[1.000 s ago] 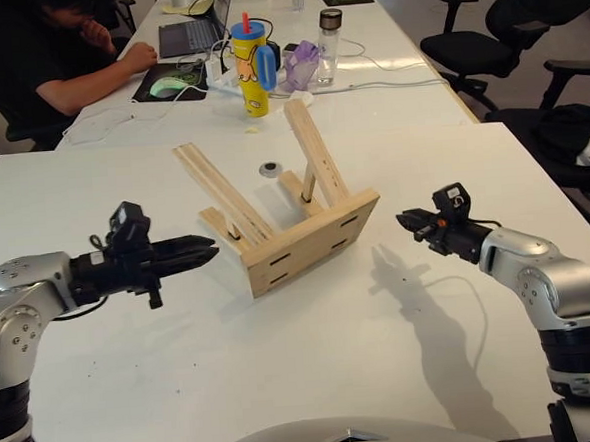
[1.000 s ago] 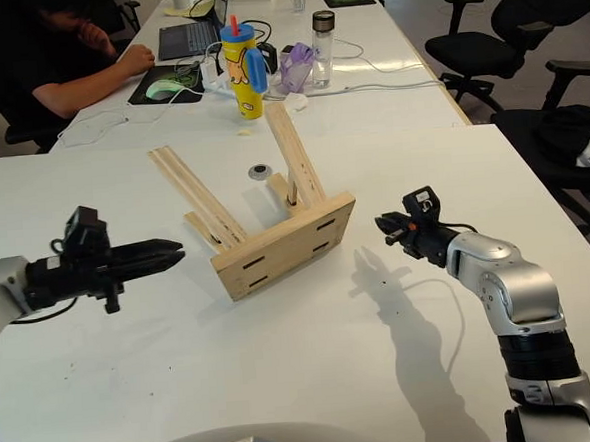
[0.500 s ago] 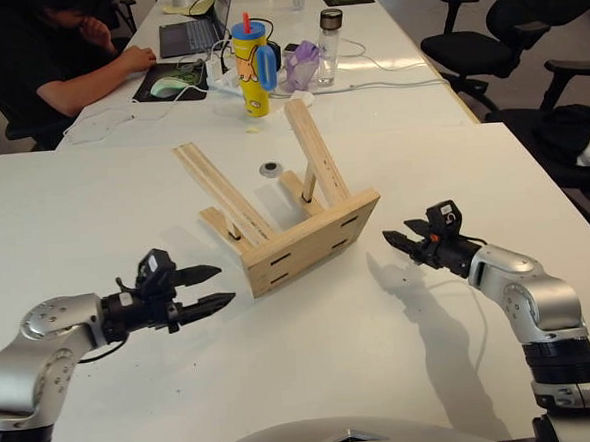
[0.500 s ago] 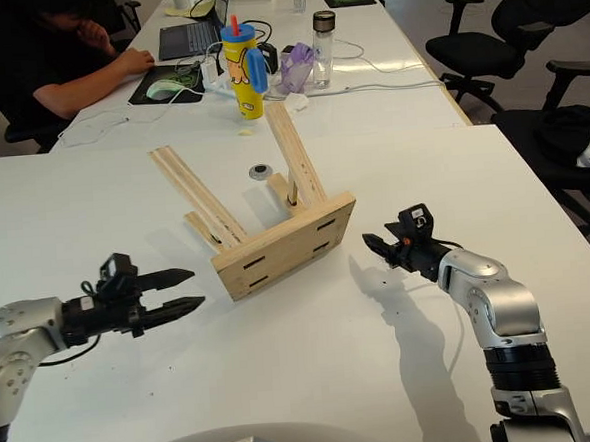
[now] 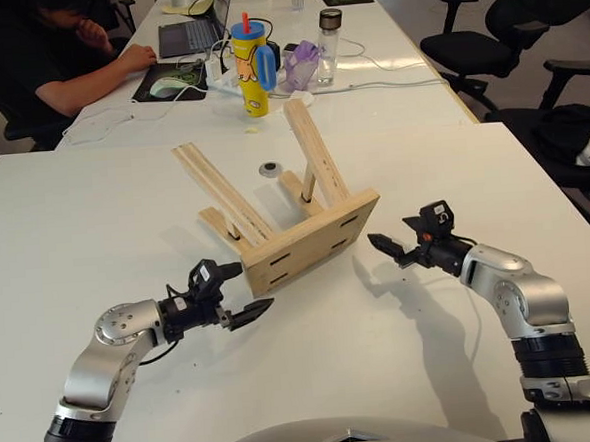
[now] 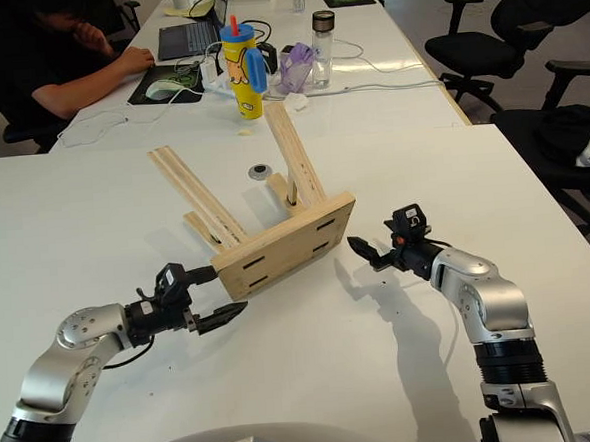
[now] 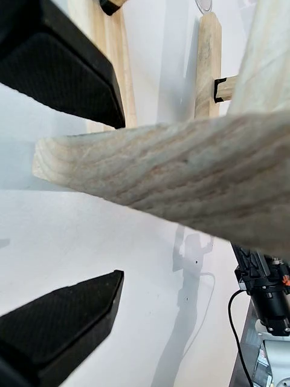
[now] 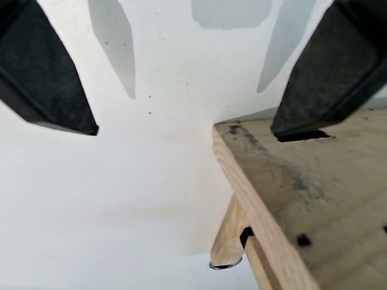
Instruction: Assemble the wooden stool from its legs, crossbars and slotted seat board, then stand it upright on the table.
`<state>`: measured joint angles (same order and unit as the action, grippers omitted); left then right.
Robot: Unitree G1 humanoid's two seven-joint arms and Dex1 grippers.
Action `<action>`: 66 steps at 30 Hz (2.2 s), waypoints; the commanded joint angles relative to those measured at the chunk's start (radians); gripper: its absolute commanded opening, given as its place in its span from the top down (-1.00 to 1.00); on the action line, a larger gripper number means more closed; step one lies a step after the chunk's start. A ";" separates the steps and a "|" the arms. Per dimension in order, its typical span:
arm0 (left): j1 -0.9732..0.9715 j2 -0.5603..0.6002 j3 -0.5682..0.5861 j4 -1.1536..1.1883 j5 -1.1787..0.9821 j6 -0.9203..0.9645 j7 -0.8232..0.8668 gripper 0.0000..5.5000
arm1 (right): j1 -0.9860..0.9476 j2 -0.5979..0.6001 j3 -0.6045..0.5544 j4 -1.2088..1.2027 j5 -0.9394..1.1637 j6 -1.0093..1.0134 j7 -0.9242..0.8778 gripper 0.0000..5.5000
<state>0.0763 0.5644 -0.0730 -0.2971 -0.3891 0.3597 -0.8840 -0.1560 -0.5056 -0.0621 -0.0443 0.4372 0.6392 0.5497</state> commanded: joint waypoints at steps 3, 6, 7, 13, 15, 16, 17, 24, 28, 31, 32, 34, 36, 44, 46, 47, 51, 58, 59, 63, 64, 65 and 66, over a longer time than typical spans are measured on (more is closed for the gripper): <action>-0.053 -0.044 -0.012 0.052 0.008 -0.028 0.021 -0.38 | -0.009 0.027 0.018 0.007 -0.018 -0.008 0.005 -0.96; -0.053 -0.053 -0.015 0.059 0.006 -0.028 0.023 -0.21 | -0.017 0.026 0.011 0.027 -0.036 -0.023 -0.006 -0.96; -0.056 -0.055 -0.015 0.063 0.007 -0.028 0.024 -0.16 | -0.019 0.026 0.008 0.037 -0.046 -0.030 -0.011 -0.96; -0.055 -0.052 -0.025 0.066 0.002 -0.004 0.024 0.17 | -0.022 0.031 0.005 0.069 -0.071 -0.056 -0.006 -0.96; -0.065 -0.059 -0.020 0.067 -0.019 0.016 0.025 0.29 | -0.016 0.038 0.012 0.075 -0.084 -0.067 -0.008 -0.96; -0.071 -0.067 -0.013 0.062 -0.038 0.033 0.029 0.34 | -0.014 0.041 0.015 0.080 -0.090 -0.074 -0.008 -0.96; -0.080 -0.081 0.000 0.048 -0.072 0.056 0.036 0.40 | -0.011 0.045 0.014 0.092 -0.095 -0.079 -0.009 -0.96; -0.215 -0.278 0.257 -0.023 -0.641 0.321 0.357 0.42 | -0.023 0.059 -0.050 0.163 -0.079 -0.092 -0.026 -0.96; -0.371 -0.359 0.441 0.050 -1.066 0.245 0.725 0.45 | -0.030 0.062 -0.066 0.177 -0.076 -0.094 -0.038 -0.96; -0.492 -0.361 0.547 0.153 -1.171 0.146 0.915 0.49 | -0.031 0.076 -0.064 0.177 -0.071 -0.087 -0.047 -0.96; -0.522 -0.361 0.572 0.183 -1.189 0.119 0.962 0.50 | -0.032 0.081 -0.061 0.177 -0.070 -0.085 -0.049 -0.96; -0.580 -0.362 0.617 0.255 -1.179 0.069 1.040 0.52 | -0.039 0.093 -0.055 0.183 -0.069 -0.086 -0.055 -0.96; -0.628 -0.360 0.659 0.326 -1.138 0.012 1.105 0.52 | -0.047 0.102 -0.048 0.189 -0.068 -0.085 -0.057 -0.96; -0.615 -0.341 0.697 0.538 -0.970 -0.055 1.123 0.52 | -0.072 0.132 -0.025 0.210 -0.086 -0.088 -0.051 -0.96; -0.619 -0.355 0.705 0.518 -0.989 -0.054 1.079 0.32 | -0.064 0.132 -0.015 0.210 -0.095 -0.088 -0.046 -0.96; -0.623 -0.363 0.713 0.512 -0.991 -0.059 1.070 0.25 | -0.059 0.133 -0.009 0.207 -0.098 -0.087 -0.044 -0.96; -0.620 -0.390 0.729 0.504 -0.991 -0.056 1.027 0.01 | -0.049 0.145 0.007 0.197 -0.100 -0.082 -0.042 -0.96; -0.542 -0.420 0.735 0.380 -0.988 -0.040 0.986 -0.38 | -0.042 0.156 0.017 0.182 -0.104 -0.073 -0.040 -0.96; -0.522 -0.422 0.734 0.362 -0.981 -0.038 0.978 -0.43 | -0.038 0.155 0.017 0.178 -0.104 -0.071 -0.040 -0.96; -0.413 -0.437 0.712 0.288 -0.948 -0.021 0.906 -0.50 | -0.020 0.152 0.021 0.170 -0.109 -0.071 -0.040 -0.96; -0.382 -0.444 0.709 0.272 -0.928 -0.028 0.910 -0.50 | -0.019 0.153 0.022 0.168 -0.109 -0.070 -0.040 -0.96; -0.358 -0.452 0.708 0.260 -0.911 -0.036 0.922 -0.50 | -0.021 0.154 0.023 0.168 -0.108 -0.069 -0.039 -0.96; -0.319 -0.449 0.686 0.230 -0.863 -0.041 0.908 -0.50 | -0.023 0.153 0.025 0.168 -0.109 -0.069 -0.036 -0.96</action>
<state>-0.3097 0.1212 0.6418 -0.0175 -1.3204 0.3256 0.0300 -0.1894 -0.3561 -0.0505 0.1222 0.3328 0.5546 0.5065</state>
